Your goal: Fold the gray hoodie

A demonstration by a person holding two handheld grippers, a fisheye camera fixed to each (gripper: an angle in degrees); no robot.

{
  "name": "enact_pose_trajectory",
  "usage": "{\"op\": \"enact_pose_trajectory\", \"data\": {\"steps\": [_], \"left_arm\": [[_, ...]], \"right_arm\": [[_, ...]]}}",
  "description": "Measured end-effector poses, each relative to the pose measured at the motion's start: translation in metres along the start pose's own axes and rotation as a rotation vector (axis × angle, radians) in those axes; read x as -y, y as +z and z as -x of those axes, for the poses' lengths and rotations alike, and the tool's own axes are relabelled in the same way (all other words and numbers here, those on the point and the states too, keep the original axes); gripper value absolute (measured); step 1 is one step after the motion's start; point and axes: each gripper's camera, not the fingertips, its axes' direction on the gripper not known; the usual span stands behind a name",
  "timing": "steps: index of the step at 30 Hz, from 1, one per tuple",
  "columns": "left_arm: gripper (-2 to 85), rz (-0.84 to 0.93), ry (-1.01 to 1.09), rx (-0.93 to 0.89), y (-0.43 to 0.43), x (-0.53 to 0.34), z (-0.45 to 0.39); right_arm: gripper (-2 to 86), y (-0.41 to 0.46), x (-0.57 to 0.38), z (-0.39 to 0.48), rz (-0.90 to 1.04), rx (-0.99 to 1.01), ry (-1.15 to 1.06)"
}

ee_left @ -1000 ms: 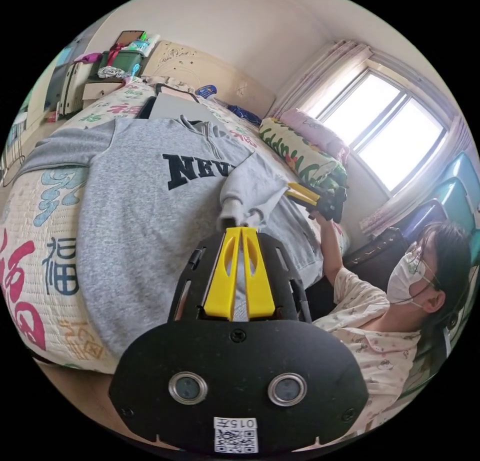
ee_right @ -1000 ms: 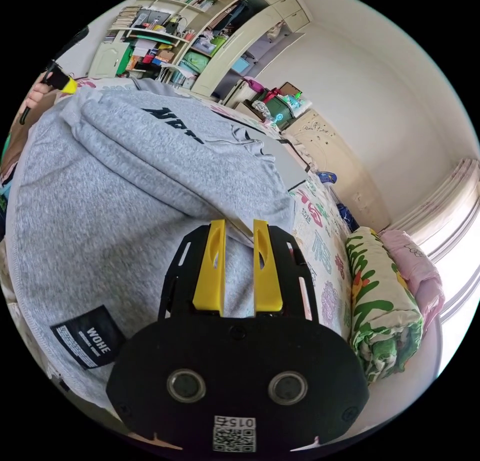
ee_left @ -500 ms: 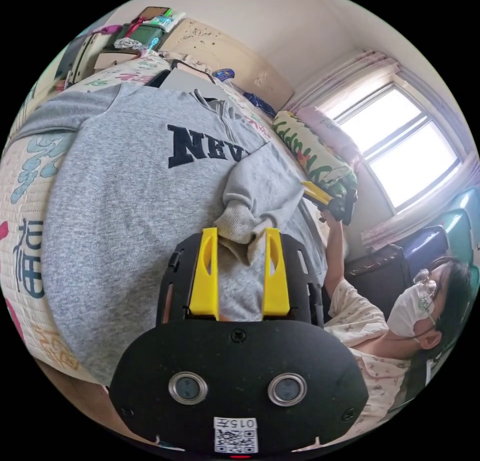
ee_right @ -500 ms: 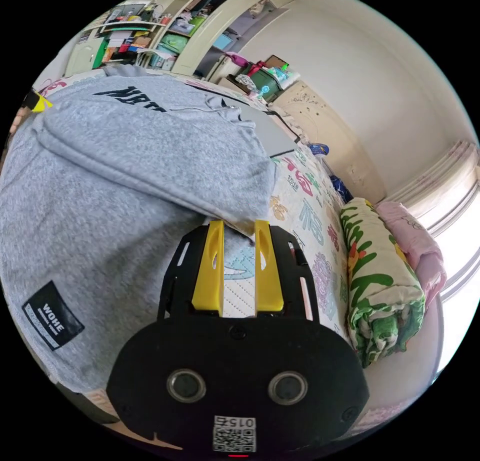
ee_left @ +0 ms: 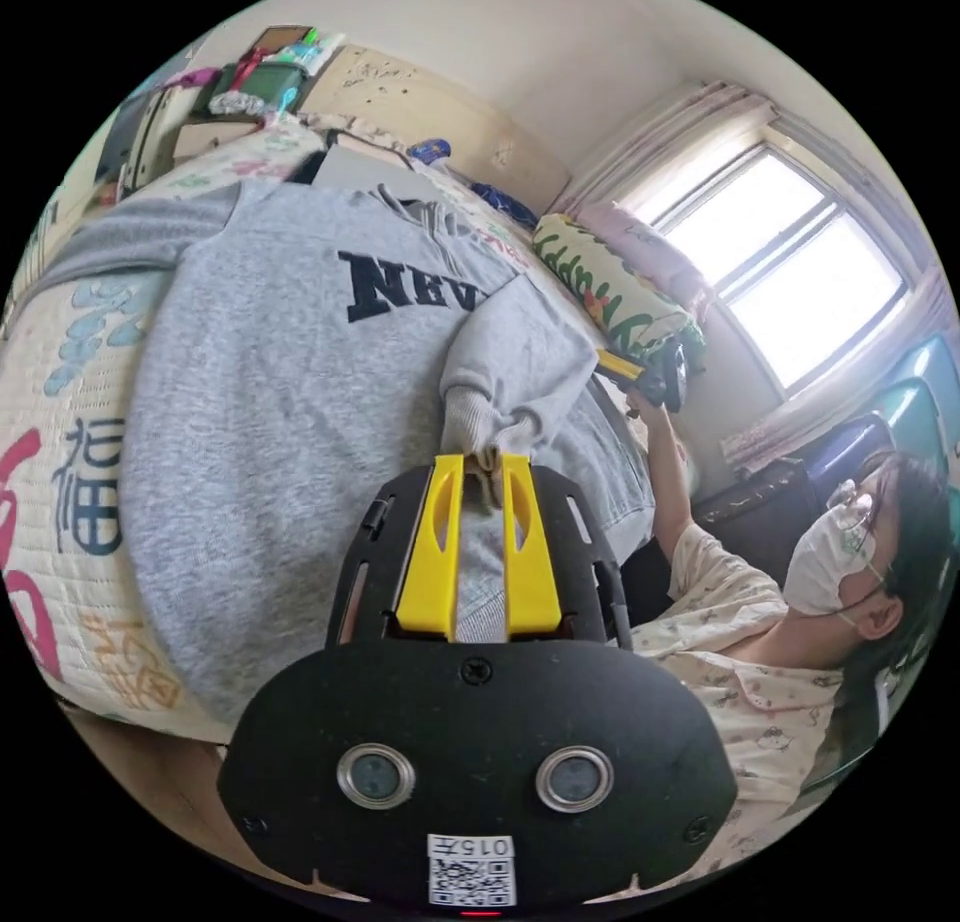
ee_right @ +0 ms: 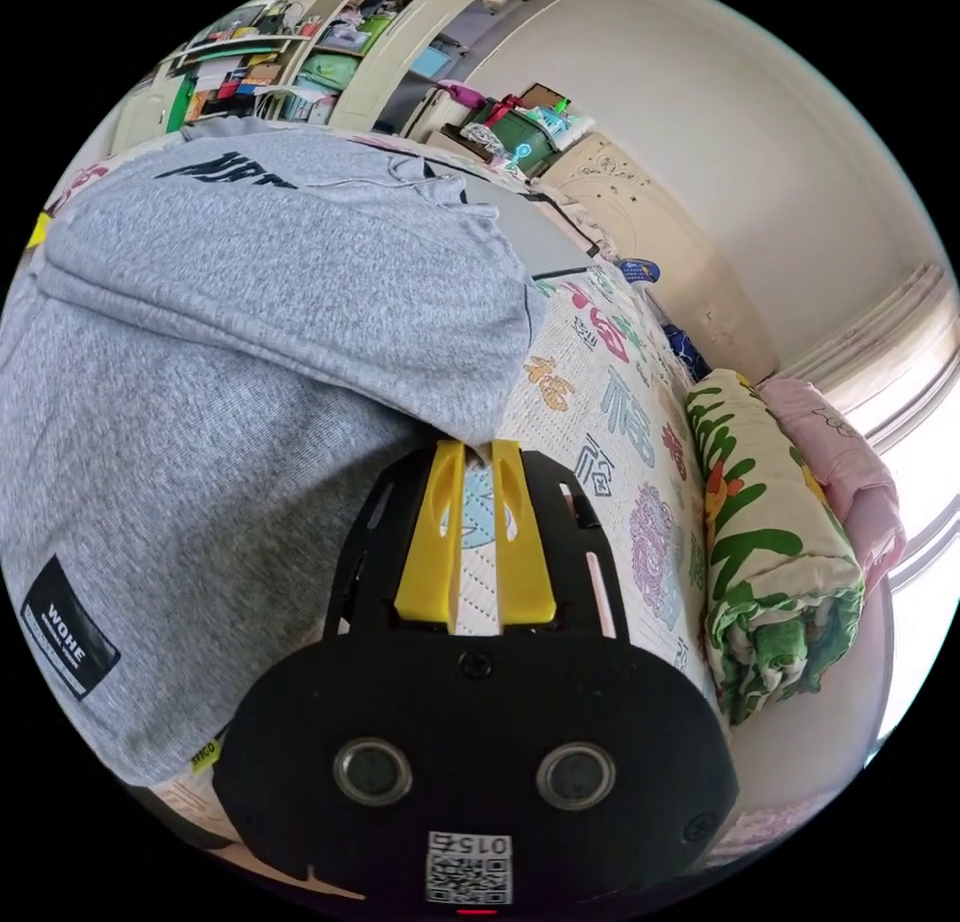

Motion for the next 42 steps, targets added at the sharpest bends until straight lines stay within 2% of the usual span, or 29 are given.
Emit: {"op": "enact_pose_trajectory", "data": {"steps": [5,8,10,15,22,28,42], "left_arm": [[8.7,0.003,0.458,0.177,0.015,-0.045,-0.099],[9.6,0.056,0.624,0.261,0.054,-0.059,-0.136],[10.0,0.092,0.659,0.247,0.077,-0.063,-0.145],[10.4,0.182,0.649,0.227,0.119,-0.075,-0.144],[2.6,0.192,0.671,0.239,0.132,-0.111,-0.151],[1.2,0.238,0.691,0.156,0.127,-0.118,-0.168],[0.7,0.318,0.709,0.123,0.106,-0.109,-0.211]], "right_arm": [[4.9,0.0,0.002,-0.015,0.001,0.01,0.021],[4.9,0.0,0.003,-0.015,0.006,-0.015,0.015],[4.9,0.0,0.003,-0.014,0.006,-0.03,0.009],[4.9,0.0,0.001,-0.013,0.007,-0.058,-0.005],[4.9,0.001,-0.007,-0.015,0.005,-0.059,-0.011],[4.9,0.004,-0.017,-0.007,0.009,-0.085,-0.022],[4.5,0.013,-0.059,0.021,0.018,-0.14,-0.051]]}}
